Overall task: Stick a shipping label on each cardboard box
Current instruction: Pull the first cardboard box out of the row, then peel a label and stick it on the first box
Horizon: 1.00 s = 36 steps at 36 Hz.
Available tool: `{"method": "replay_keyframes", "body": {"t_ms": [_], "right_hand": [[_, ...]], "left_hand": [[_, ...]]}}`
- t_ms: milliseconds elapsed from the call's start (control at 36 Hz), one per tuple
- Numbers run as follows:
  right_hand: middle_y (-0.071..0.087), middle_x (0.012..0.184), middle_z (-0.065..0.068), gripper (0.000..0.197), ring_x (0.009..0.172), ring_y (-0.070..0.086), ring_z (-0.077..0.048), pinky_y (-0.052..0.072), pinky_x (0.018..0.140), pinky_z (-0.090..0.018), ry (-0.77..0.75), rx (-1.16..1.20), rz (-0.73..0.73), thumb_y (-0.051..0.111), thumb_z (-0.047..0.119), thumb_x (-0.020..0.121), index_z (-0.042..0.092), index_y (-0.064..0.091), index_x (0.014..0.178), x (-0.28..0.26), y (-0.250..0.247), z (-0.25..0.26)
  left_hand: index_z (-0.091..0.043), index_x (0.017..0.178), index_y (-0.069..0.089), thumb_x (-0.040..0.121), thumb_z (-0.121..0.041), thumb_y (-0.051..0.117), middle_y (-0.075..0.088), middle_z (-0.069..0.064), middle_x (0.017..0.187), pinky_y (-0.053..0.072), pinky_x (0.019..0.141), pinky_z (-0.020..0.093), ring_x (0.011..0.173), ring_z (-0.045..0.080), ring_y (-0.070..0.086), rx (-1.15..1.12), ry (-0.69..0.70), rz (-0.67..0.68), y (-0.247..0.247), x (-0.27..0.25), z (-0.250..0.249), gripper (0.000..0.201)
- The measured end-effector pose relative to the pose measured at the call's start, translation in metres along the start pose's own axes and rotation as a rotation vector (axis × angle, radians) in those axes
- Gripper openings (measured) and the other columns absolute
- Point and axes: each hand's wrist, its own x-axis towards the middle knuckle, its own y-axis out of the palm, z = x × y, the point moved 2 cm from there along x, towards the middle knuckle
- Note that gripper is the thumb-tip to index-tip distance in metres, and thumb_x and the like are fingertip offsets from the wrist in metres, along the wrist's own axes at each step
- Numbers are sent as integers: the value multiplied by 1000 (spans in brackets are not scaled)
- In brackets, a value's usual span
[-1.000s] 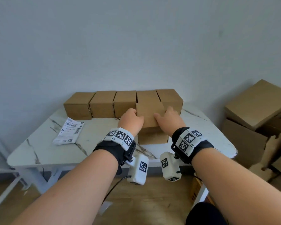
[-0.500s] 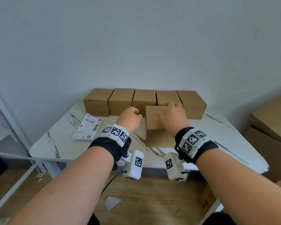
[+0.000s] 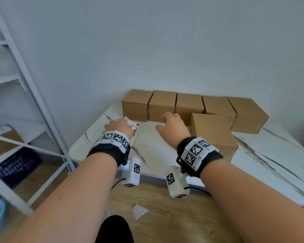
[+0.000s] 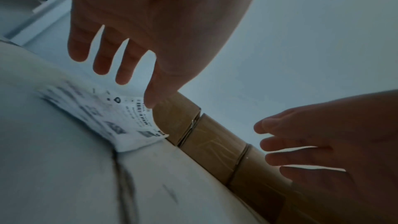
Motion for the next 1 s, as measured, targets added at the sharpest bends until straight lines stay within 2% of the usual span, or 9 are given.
{"method": "replay_keyframes", "body": {"t_ms": [111, 194, 306, 417, 556, 694, 750, 917, 1000], "right_hand": [[39, 137, -10, 46, 115, 51, -28, 48, 96, -42, 25, -21, 68, 51, 31, 94, 15, 43, 137, 4, 15, 2], [38, 138, -9, 47, 112, 54, -28, 50, 94, -41, 41, -33, 104, 51, 31, 95, 16, 42, 138, 5, 21, 2], [38, 139, -9, 47, 114, 53, -27, 48, 97, -41, 50, -33, 122, 51, 31, 95, 15, 41, 139, 6, 25, 0], [38, 139, -10, 50, 114, 53, -27, 47, 98, -40, 60, -37, 129, 51, 30, 95, 14, 39, 141, 7, 25, -1], [37, 139, -11, 52, 112, 54, -28, 49, 91, -37, 70, -28, 124, 52, 28, 95, 14, 35, 142, 6, 25, -2], [37, 140, -10, 53, 113, 53, -27, 49, 89, -36, 62, -32, 110, 53, 28, 94, 14, 35, 142, 5, 21, -1], [37, 140, -10, 54, 113, 53, -27, 49, 89, -36, 61, -25, 104, 53, 29, 94, 15, 34, 143, 3, 19, -1], [43, 140, -9, 51, 118, 52, -23, 42, 89, -26, -4, 88, 8, 53, 27, 96, 13, 37, 143, -2, -1, 2], [52, 133, -5, 46, 111, 55, -18, 44, 85, -25, -21, 186, -84, 54, 29, 96, 14, 44, 138, -4, -19, 3]], "left_hand": [[-21, 128, 56, 89, -16, 50, 55, 11, 129, 42, 91, 35, 118, 29, 50, 35, -13, 29, 13, 9, 10, 40], [-21, 132, 53, 89, -13, 53, 54, 9, 133, 41, 96, 33, 121, 27, 50, 34, 9, 35, 21, 15, 14, 43], [-18, 116, 62, 87, -14, 51, 59, 14, 118, 43, 79, 32, 109, 31, 53, -8, 16, -59, 23, 17, 20, 31], [-10, 106, 57, 89, -11, 47, 60, 19, 108, 43, 76, 36, 99, 35, 56, -118, 59, -173, 18, 14, 24, 20], [-6, 85, 57, 92, -7, 45, 66, 14, 96, 41, 64, 31, 75, 25, 53, -154, 72, -182, 10, 9, 27, 14], [-6, 75, 57, 89, -4, 45, 67, 15, 94, 40, 59, 31, 84, 30, 62, -134, 67, -187, 5, 7, 26, 18], [-6, 66, 51, 88, -5, 44, 64, 14, 84, 35, 50, 27, 77, 31, 61, -184, 79, -202, 1, 4, 21, 23], [-10, 68, 45, 90, -10, 40, 52, 6, 72, 28, 49, 27, 63, 22, 46, -504, 145, -183, -20, -18, -10, 23], [1, 87, 60, 91, -13, 43, 61, 9, 78, 39, 54, 29, 67, 26, 54, -743, 200, -125, -30, -32, -30, 22]]}}
